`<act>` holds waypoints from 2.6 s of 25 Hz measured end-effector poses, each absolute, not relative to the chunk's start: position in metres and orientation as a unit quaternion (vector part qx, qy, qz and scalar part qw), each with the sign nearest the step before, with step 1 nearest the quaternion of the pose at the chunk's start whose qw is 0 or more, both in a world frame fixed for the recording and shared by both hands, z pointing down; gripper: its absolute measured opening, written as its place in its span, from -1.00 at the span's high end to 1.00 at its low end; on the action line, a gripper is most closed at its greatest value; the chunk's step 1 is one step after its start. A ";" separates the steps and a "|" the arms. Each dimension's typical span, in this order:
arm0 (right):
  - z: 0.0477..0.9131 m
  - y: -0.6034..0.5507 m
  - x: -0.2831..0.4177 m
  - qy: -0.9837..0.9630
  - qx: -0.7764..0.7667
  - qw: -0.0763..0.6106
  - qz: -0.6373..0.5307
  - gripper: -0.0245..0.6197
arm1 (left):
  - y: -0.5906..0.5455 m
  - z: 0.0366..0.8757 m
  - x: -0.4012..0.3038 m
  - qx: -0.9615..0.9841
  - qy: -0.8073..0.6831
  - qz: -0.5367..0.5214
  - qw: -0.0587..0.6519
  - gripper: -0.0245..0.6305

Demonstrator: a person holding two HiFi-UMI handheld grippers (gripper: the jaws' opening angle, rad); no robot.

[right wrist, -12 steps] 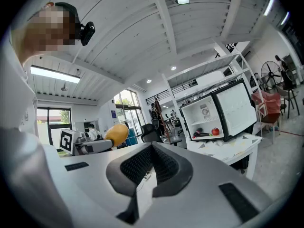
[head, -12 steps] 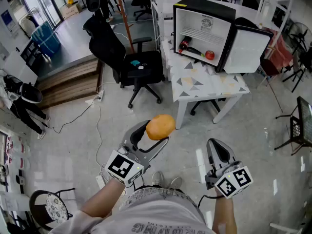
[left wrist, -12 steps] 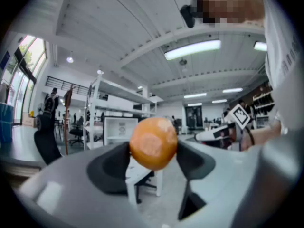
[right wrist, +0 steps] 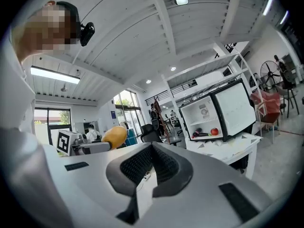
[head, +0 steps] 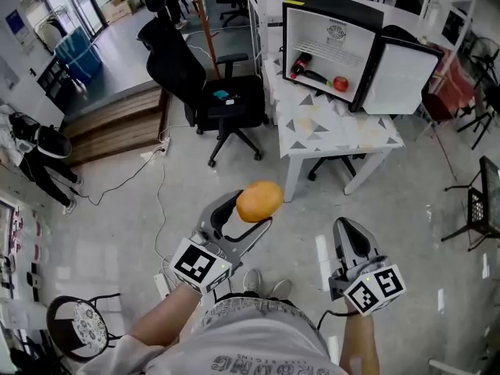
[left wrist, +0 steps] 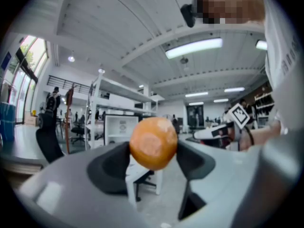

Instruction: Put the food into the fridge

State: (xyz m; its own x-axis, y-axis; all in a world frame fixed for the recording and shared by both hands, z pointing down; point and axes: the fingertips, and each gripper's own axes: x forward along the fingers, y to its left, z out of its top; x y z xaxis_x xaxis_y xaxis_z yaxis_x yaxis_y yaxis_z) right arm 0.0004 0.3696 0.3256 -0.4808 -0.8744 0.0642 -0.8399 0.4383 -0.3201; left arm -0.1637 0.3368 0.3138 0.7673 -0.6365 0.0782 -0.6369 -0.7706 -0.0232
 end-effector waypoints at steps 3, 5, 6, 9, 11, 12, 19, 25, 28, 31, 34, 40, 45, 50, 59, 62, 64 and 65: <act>0.330 0.370 0.004 0.844 -0.509 0.054 -0.161 0.92 | 0.339 0.318 -0.161 0.939 -0.341 0.043 0.005 -0.02; 0.333 0.372 0.007 0.843 -0.509 0.056 -0.164 0.92 | 0.341 0.320 -0.158 0.939 -0.342 0.044 0.007 -0.02; 0.333 0.373 0.009 0.843 -0.508 0.057 -0.166 0.92 | 0.342 0.321 -0.157 0.938 -0.342 0.045 0.008 -0.02; 0.334 0.376 0.013 0.844 -0.506 0.058 -0.167 0.92 | 0.345 0.320 -0.152 0.938 -0.343 0.049 0.007 -0.02; 0.335 0.377 0.016 0.845 -0.505 0.059 -0.168 0.91 | 0.348 0.321 -0.148 0.938 -0.343 0.050 0.007 -0.02; 0.335 0.378 0.018 0.845 -0.504 0.059 -0.168 0.92 | 0.349 0.322 -0.146 0.938 -0.342 0.050 0.007 -0.02; 0.335 0.383 0.027 0.849 -0.498 0.060 -0.166 0.92 | 0.355 0.321 -0.135 0.937 -0.345 0.050 0.006 -0.02; 0.335 0.383 0.035 0.849 -0.497 0.063 -0.166 0.92 | 0.354 0.322 -0.129 0.936 -0.348 0.049 0.005 -0.02; 0.334 0.382 0.041 0.848 -0.498 0.065 -0.166 0.92 | 0.353 0.320 -0.125 0.936 -0.350 0.047 0.002 -0.02; 0.335 0.377 0.047 0.848 -0.500 0.067 -0.165 0.92 | 0.349 0.322 -0.121 0.935 -0.352 0.046 0.002 -0.02; 0.337 0.371 0.053 0.847 -0.500 0.067 -0.166 0.92 | 0.344 0.324 -0.116 0.935 -0.352 0.047 0.002 -0.02; 0.343 0.358 0.060 0.848 -0.497 0.064 -0.173 0.92 | 0.330 0.327 -0.110 0.933 -0.356 0.048 0.005 -0.02; 0.347 0.343 0.067 0.850 -0.494 0.061 -0.173 0.92 | 0.316 0.335 -0.104 0.932 -0.360 0.048 0.008 -0.02; 0.354 0.322 0.075 0.850 -0.494 0.059 -0.174 0.92 | 0.295 0.342 -0.097 0.931 -0.361 0.049 0.009 -0.02; 0.363 0.272 0.079 0.848 -0.496 0.054 -0.178 0.92 | 0.243 0.352 -0.093 0.933 -0.357 0.048 0.016 -0.02; 0.367 0.250 0.080 0.845 -0.501 0.052 -0.181 0.92 | 0.218 0.355 -0.094 0.934 -0.355 0.049 0.018 -0.02; 0.371 0.234 0.079 0.843 -0.502 0.050 -0.184 0.92 | 0.201 0.357 -0.096 0.934 -0.353 0.049 0.019 -0.02; 0.373 0.226 0.078 0.843 -0.503 0.049 -0.187 0.92 | 0.192 0.359 -0.097 0.934 -0.353 0.049 0.020 -0.02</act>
